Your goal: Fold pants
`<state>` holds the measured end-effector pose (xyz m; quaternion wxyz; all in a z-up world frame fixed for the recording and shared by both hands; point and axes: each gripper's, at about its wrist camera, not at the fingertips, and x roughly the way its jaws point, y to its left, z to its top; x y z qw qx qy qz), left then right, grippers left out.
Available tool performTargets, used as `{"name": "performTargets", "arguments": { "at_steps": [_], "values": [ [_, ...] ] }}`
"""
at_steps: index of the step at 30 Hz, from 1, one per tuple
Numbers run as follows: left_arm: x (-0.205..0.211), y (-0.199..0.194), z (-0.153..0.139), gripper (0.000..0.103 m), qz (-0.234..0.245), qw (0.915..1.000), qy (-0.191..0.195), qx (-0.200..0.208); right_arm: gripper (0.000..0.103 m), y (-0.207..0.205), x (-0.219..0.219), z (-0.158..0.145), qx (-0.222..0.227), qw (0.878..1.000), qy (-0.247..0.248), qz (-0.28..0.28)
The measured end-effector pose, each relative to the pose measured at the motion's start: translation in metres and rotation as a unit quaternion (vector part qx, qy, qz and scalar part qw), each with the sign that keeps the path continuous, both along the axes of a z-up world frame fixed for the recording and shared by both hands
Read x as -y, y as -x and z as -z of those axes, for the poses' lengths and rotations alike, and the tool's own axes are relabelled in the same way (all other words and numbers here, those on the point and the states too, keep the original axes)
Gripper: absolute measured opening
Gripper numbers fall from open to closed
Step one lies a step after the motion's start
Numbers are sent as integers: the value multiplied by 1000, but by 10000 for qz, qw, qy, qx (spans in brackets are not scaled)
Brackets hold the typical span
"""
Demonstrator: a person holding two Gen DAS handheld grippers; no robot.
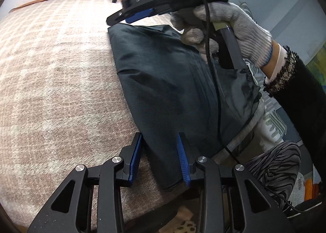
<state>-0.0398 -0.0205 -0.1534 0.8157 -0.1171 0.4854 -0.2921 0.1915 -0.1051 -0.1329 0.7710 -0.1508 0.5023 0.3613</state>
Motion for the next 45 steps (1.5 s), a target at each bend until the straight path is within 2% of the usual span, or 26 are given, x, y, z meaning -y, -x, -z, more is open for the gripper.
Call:
{"name": "performTargets", "arguments": {
  "at_steps": [5,7,8,9,10,11,12,13,16,19,23,25,29,31,32,33,37,41,45],
  "values": [
    [-2,-1,0,31,0,10000,26,-15,33,8,-12,6,44,9990,345,-278],
    [-3,-1,0,31,-9,10000,31,-18,18,13,-14,7,161,9984,458,-292],
    [-3,-1,0,31,-6,10000,36,-19,14,15,-14,7,226,9982,488,-278],
    [-3,-1,0,30,-8,10000,54,-30,4,18,-14,6,303,9979,520,-249],
    [-4,0,0,30,-9,10000,81,-44,2,19,-13,6,326,9979,512,-219],
    [-4,0,1,23,5,9999,122,-75,2,20,-12,4,366,9980,487,-162],
    [-5,1,1,8,22,9998,165,-115,1,20,-9,0,420,9981,442,-83],
    [-5,2,3,6,56,9996,215,-156,1,19,-6,-4,468,9982,375,-13],
    [-3,6,6,6,102,9998,145,-87,1,18,-2,-11,529,9983,187,169],
    [-2,9,5,6,77,9998,166,-42,0,12,-4,-4,480,9983,219,240],
    [-3,7,4,6,68,9997,175,-124,6,5,-1,5,214,9987,37,453],
    [-3,6,3,6,45,9997,179,-186,30,3,6,1,208,9976,-47,655],
    [-9,7,-3,11,-57,9999,54,-111,31,7,27,-12,238,9950,-279,929],
    [-10,6,-5,19,-94,9999,15,-115,34,15,40,-18,111,9927,-496,1095],
    [-10,6,-5,28,-126,9999,-16,-96,35,19,46,-20,56,9916,-571,1160],
    [-10,6,-7,32,-163,9998,-28,-71,36,25,51,-21,14,9905,-629,1223],
    [-9,5,-9,32,-253,9997,-16,-54,43,51,67,-22,-141,9871,-803,1376],
    [-5,1,-11,32,-307,9995,-16,-69,46,71,75,-20,-373,9847,-884,1458],
    [-2,2,-6,32,-329,9994,-30,-86,55,79,74,-18,-492,9840,-852,1487]
  ]
}}
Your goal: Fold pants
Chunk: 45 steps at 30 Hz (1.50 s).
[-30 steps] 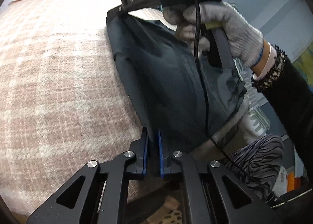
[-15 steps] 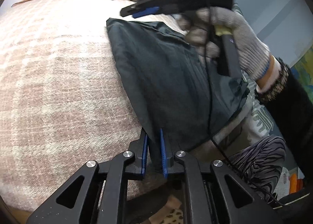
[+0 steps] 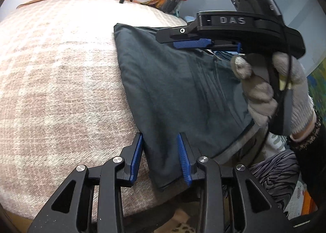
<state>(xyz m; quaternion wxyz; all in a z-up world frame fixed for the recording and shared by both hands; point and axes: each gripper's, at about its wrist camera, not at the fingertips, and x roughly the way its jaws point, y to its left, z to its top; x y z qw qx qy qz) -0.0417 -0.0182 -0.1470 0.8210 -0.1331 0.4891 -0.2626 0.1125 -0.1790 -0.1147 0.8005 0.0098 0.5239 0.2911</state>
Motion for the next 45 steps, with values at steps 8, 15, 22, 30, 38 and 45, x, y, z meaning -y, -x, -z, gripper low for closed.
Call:
{"name": "performTargets", "arguments": {
  "at_steps": [8,15,22,30,38,45],
  "values": [
    [5,1,1,17,-173,9994,268,137,60,6,-15,14,-416,9991,109,51],
    [23,9,-11,13,28,9980,299,563,60,7,-41,25,-657,9971,344,-180],
    [43,9,-15,13,287,9969,87,728,36,9,-60,38,-566,9927,1024,-291],
    [39,20,-15,26,557,9977,148,369,0,15,-25,32,-356,9977,559,-117],
    [2,19,-37,39,175,9979,250,574,0,27,57,5,-144,9977,-455,481],
    [17,-13,-48,39,51,9965,-53,837,0,28,134,-11,-34,9915,-831,1005]
  ]
}}
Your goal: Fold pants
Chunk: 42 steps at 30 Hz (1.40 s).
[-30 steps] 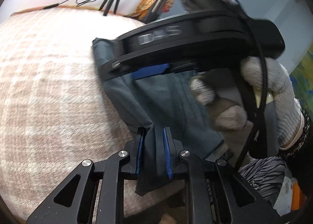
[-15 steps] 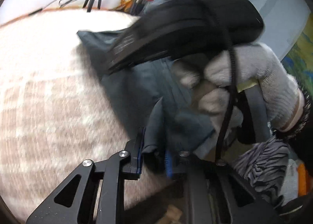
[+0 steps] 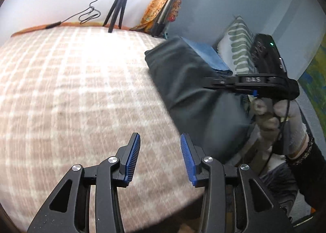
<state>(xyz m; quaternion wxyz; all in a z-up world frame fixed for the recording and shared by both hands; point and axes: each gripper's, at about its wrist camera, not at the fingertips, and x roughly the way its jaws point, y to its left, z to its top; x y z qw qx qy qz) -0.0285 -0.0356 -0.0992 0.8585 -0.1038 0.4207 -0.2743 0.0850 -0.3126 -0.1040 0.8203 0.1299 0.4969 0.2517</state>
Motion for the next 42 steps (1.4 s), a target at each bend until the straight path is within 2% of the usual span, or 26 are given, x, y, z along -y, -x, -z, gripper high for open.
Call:
{"name": "performTargets", "arguments": {
  "at_steps": [2,8,12,15,21,25,30,33,35,37,39,42],
  "values": [
    [8,-7,-2,39,42,9999,-74,57,0,-3,21,-1,-26,9999,-16,129],
    [40,-40,8,39,159,9999,38,-12,0,-5,93,-7,70,9985,134,534],
    [70,-42,12,39,409,9991,47,-104,0,-3,128,-1,-41,9970,376,668],
    [92,-35,12,39,637,9979,30,-93,0,1,149,0,-39,9957,572,721],
    [136,-17,24,39,1087,9941,58,-2,0,8,187,-18,231,9912,1021,816],
    [158,-5,31,39,1330,9910,123,19,0,4,209,-9,189,9852,1407,957],
    [184,5,34,39,1601,9870,32,96,0,-4,233,13,-39,9854,1268,1135],
    [194,9,39,39,1721,9851,-13,38,1,-7,233,17,-110,9845,1370,1085],
    [199,13,45,39,1816,9833,-89,7,8,-8,231,11,-77,9834,1465,1067],
    [202,17,50,39,1856,9825,-160,22,29,-7,228,-2,100,9781,1724,1160],
    [205,21,54,39,1855,9824,-195,46,30,-7,221,-19,394,9760,1828,1120],
    [208,26,57,39,1869,9818,-292,182,30,-15,202,-36,701,9791,1733,806]
  ]
}}
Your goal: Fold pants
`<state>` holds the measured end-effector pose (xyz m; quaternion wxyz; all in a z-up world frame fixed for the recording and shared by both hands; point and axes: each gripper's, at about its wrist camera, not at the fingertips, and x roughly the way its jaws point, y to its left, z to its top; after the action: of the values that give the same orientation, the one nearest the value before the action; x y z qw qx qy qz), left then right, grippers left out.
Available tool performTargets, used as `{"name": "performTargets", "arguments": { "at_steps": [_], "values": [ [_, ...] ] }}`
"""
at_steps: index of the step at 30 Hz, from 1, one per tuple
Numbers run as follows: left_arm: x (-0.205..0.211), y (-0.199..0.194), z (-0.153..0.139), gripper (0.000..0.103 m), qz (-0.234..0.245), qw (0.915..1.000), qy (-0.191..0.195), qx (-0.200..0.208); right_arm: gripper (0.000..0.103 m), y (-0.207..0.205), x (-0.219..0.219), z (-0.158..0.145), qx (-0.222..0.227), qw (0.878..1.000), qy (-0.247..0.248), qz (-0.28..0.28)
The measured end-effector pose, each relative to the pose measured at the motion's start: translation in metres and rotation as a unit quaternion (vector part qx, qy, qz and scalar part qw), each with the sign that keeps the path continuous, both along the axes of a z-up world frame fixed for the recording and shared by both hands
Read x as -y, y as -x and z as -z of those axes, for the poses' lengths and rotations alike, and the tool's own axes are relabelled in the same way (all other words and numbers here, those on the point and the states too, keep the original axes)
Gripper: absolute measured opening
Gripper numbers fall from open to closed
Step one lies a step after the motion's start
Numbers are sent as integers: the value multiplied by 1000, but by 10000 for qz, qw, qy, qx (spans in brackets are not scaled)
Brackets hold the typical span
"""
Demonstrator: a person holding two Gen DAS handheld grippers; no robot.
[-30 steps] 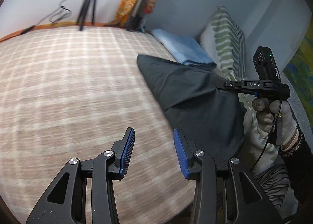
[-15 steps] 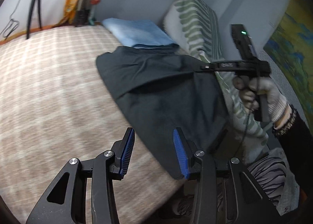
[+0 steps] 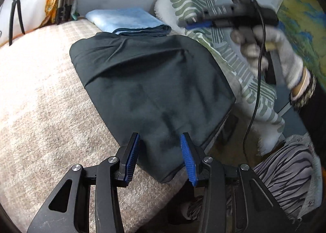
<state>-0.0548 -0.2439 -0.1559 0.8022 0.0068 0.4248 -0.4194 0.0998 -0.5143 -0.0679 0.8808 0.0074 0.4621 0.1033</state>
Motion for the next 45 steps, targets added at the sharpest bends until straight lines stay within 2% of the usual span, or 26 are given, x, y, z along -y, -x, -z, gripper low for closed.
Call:
{"name": "performTargets", "arguments": {
  "at_steps": [5,10,13,17,19,23,26,28,29,30,31,36,39,41,42,45],
  "values": [
    [5,8,1,39,16,9995,-149,275,31,-22,-52,-9,138,9959,-265,-857],
    [11,18,3,40,108,9981,-302,522,35,-48,-120,3,16,9838,-386,-1751],
    [15,22,4,40,155,9977,-328,565,36,-63,-156,18,-170,9748,-149,-2220],
    [18,20,3,40,198,9981,-287,516,41,-85,-185,35,-369,9673,250,-2499],
    [19,21,4,40,225,9980,-284,513,51,-96,-190,42,-506,9647,344,-2563],
    [19,22,5,40,297,9976,-290,557,53,-109,-196,51,-715,9588,496,-2705],
    [17,21,6,40,308,9979,-251,515,48,-111,-196,60,-899,9527,713,-2815],
    [16,20,6,40,328,9979,-244,512,27,-115,-197,65,-936,9512,836,-2820],
    [16,21,6,40,336,9978,-239,512,22,-115,-197,65,-927,9510,865,-2818],
    [15,20,6,40,338,9979,-233,505,7,-112,-197,63,-854,9510,903,-2832],
    [15,20,6,40,337,9979,-230,501,0,-109,-199,60,-711,9512,982,-2839],
    [16,22,6,40,376,9977,-246,514,0,-101,-204,46,-252,9558,1167,-2688],
    [19,28,6,40,466,9969,-272,575,0,-111,-201,40,-67,9651,1181,-2339],
    [22,34,8,39,524,9958,-302,686,0,-118,-200,44,-95,9694,1105,-2190],
    [24,36,9,39,565,9951,-320,740,0,-120,-201,47,-55,9698,1220,-2113],
    [24,33,9,39,535,9965,-236,595,0,-126,-204,64,-246,9730,1281,-1905]
  ]
}}
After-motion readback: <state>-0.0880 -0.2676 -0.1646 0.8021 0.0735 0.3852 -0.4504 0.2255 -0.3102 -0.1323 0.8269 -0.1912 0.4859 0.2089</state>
